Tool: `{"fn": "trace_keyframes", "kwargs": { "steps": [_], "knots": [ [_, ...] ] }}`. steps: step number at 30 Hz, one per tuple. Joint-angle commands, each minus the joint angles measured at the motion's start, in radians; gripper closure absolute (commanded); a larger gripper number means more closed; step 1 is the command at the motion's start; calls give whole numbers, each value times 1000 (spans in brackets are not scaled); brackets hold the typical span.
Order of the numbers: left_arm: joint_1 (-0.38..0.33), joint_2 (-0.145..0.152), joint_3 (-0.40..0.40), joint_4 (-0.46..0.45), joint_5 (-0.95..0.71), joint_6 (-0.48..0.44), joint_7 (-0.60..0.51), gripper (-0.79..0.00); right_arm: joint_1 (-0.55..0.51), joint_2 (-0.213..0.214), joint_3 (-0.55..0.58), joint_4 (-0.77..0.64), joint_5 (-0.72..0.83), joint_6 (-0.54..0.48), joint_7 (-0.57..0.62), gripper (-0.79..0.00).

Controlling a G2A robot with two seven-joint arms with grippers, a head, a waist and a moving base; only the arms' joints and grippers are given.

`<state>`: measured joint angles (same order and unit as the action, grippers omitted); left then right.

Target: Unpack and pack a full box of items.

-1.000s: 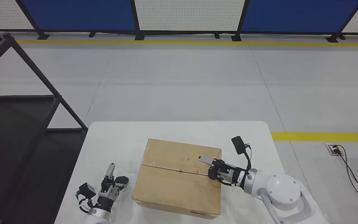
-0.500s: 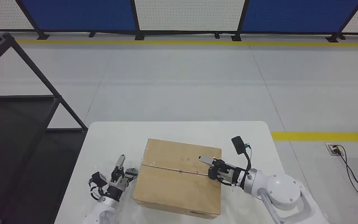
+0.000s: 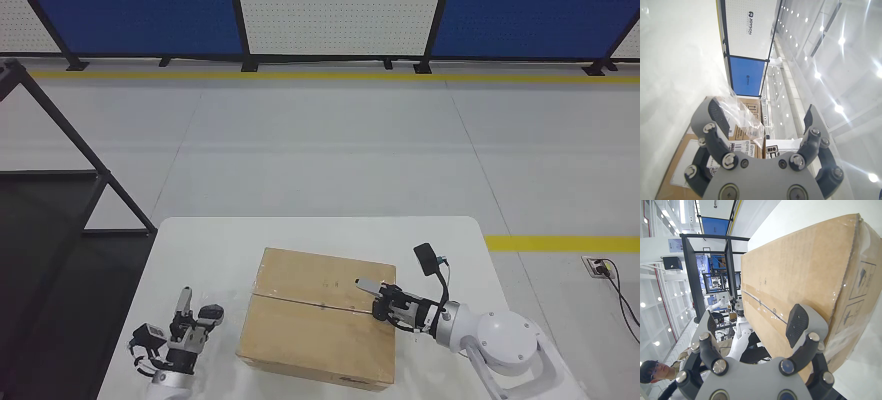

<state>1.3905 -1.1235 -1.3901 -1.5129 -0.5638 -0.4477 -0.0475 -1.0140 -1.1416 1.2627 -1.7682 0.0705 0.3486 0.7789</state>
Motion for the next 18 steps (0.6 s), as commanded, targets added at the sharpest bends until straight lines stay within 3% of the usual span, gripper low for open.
{"fn": "trace_keyframes", "kwargs": {
  "steps": [1, 8, 18],
  "knots": [
    [-6, -2, -11, 2, -6, 13, 2, -785, 0, 0, 0, 0, 0, 0, 0, -785],
    [-70, -9, -9, 47, -45, 117, -70, -785, 0, 0, 0, 0, 0, 0, 0, -785],
    [-120, -21, 24, 98, -20, 182, -142, -785, 0, 0, 0, 0, 0, 0, 0, -785]
  ]
}}
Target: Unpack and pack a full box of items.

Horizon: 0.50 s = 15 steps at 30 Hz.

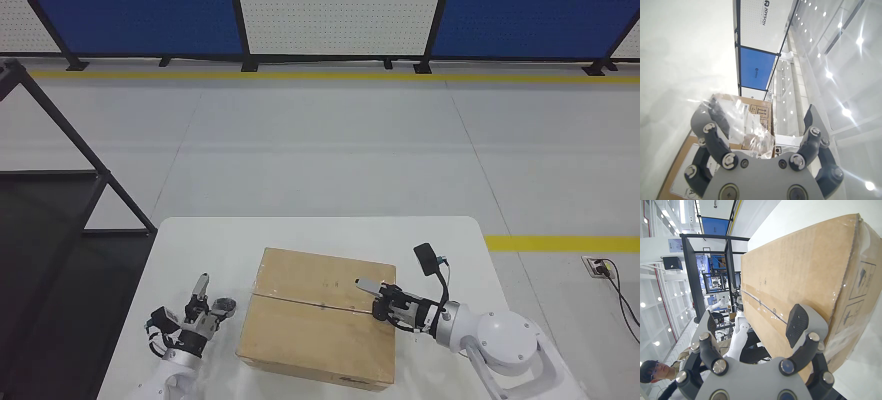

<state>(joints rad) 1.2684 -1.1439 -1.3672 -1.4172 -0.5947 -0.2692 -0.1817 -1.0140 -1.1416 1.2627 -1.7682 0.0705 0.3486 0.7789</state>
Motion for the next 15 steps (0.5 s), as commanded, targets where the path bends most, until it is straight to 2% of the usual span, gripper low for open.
{"fn": "trace_keyframes", "kwargs": {
  "steps": [1, 10, 15],
  "knots": [
    [5, 0, 0, 4, 20, 3, -11, -785, 0, 0, 0, 0, 0, 0, 0, -785],
    [-18, -13, -12, 17, -11, -17, 16, -785, 0, 0, 0, 0, 0, 0, 0, -785],
    [-54, -22, -10, 47, -37, 7, 35, -785, 0, 0, 0, 0, 0, 0, 0, -785]
  ]
}}
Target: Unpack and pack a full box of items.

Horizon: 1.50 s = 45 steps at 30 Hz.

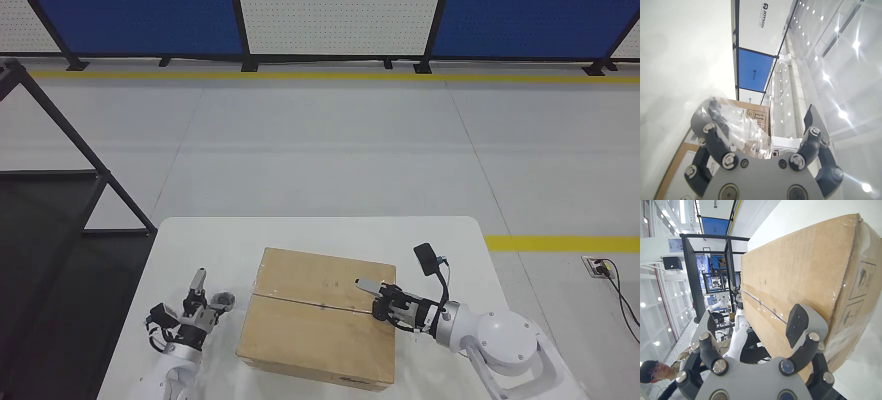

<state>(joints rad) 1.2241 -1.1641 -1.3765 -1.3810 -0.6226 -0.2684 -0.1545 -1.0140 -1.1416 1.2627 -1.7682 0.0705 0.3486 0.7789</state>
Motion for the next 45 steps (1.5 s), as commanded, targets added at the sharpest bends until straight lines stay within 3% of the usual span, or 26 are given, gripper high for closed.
{"fn": "trace_keyframes", "kwargs": {
  "steps": [1, 11, 24, 38, 45],
  "knots": [
    [-17, -4, -3, 19, -18, 10, 15, -785, 0, 0, 0, 0, 0, 0, 0, -785],
    [-19, -6, -78, 15, -47, -9, 33, -785, 0, 0, 0, 0, 0, 0, 0, -785],
    [75, -4, -178, -140, -17, -46, 55, -785, 0, 0, 0, 0, 0, 0, 0, -785],
    [80, -4, -290, -129, -62, -31, 48, -785, 0, 0, 0, 0, 0, 0, 0, -785],
    [112, -7, -318, -220, -51, -43, 48, -785, 0, 0, 0, 0, 0, 0, 0, -785]
  ]
}}
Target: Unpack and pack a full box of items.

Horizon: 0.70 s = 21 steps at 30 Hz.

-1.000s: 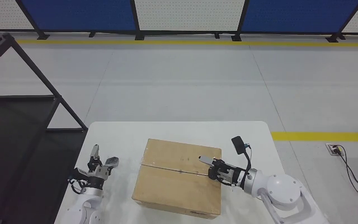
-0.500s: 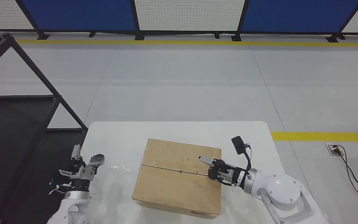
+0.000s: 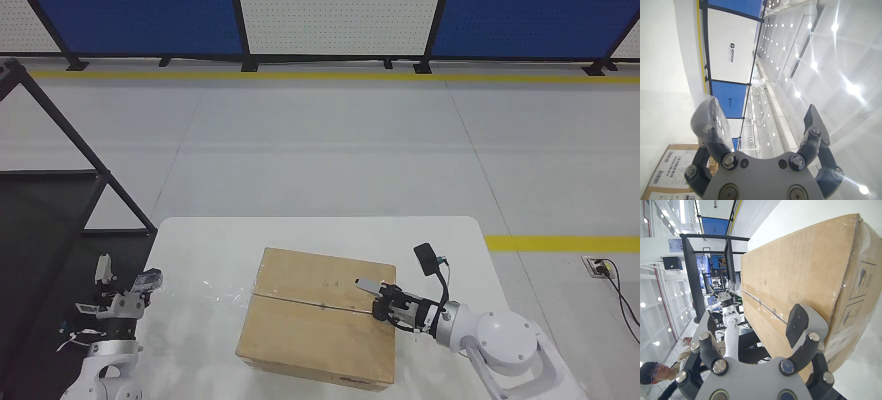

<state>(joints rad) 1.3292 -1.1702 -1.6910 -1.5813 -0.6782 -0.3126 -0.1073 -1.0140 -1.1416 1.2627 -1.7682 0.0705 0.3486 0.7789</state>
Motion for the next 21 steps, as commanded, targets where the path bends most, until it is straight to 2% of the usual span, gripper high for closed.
{"fn": "trace_keyframes", "kwargs": {
  "steps": [1, 12, 21],
  "knots": [
    [11, -1, -5, -36, 8, 3, 1, -785, 0, 0, 0, 0, 0, 0, 0, -785],
    [12, -6, -17, -171, 26, 45, 1, -785, 0, 0, 0, 0, 0, 0, 0, -785],
    [-4, -12, 22, -239, 60, 78, -11, -785, 0, 0, 0, 0, 0, 0, 0, -785]
  ]
}}
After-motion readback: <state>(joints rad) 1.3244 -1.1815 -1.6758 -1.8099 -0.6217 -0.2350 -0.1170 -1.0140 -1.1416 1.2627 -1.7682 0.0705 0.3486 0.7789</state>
